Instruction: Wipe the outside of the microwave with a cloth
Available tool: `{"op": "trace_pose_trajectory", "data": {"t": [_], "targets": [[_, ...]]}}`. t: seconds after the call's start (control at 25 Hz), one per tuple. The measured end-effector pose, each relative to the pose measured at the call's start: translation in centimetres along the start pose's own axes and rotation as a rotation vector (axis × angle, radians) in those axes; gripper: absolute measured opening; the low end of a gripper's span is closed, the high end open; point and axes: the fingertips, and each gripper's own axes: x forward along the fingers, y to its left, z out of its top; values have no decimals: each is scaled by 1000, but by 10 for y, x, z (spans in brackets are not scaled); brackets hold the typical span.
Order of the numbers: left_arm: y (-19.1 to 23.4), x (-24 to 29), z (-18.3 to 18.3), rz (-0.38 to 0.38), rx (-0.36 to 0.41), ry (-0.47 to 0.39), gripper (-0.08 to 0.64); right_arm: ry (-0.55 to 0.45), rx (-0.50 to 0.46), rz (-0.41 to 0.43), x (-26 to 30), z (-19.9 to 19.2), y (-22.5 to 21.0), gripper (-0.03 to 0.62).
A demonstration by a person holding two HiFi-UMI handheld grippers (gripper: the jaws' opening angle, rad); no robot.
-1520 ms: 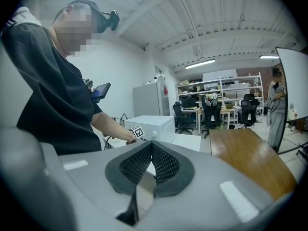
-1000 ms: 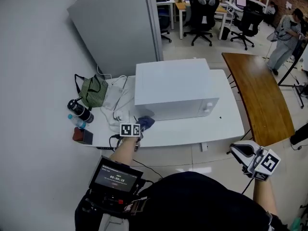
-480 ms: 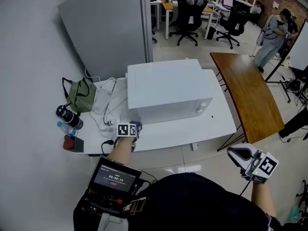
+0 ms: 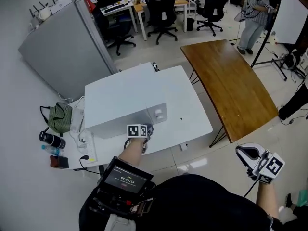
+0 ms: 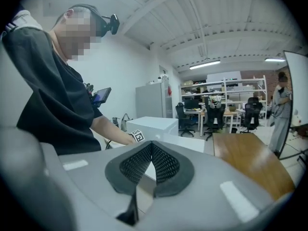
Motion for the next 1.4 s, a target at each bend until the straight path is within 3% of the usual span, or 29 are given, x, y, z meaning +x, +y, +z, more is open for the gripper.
{"op": "trace_pose_trajectory", "data": {"t": [0.16,0.36,0.6,0.76,0.92,1.08,1.24,1.4], "targets": [[-73,42,24,-47,77,9,58,-5,24,-87,-51,-15,-36,6],[-78,36,6,-47,125,77,58,-41,52,-118,-68,-18,-42,6],[-78,-20,-44,-171,172,135,58,-68,9,24,13,2,-21,6],[-51,-89,-42,-250,237,67,58,-70,-59,161,111,37,23,6],[-21,-174,-8,-339,338,-59,58,-91,-97,282,206,71,82,6],[0,-236,36,-393,382,-198,58,-102,-118,383,272,95,131,6],[6,-261,70,-417,409,-282,58,-65,-135,415,307,92,132,6],[-16,-254,96,-454,465,-279,59,-57,-105,418,323,92,90,6]]}}
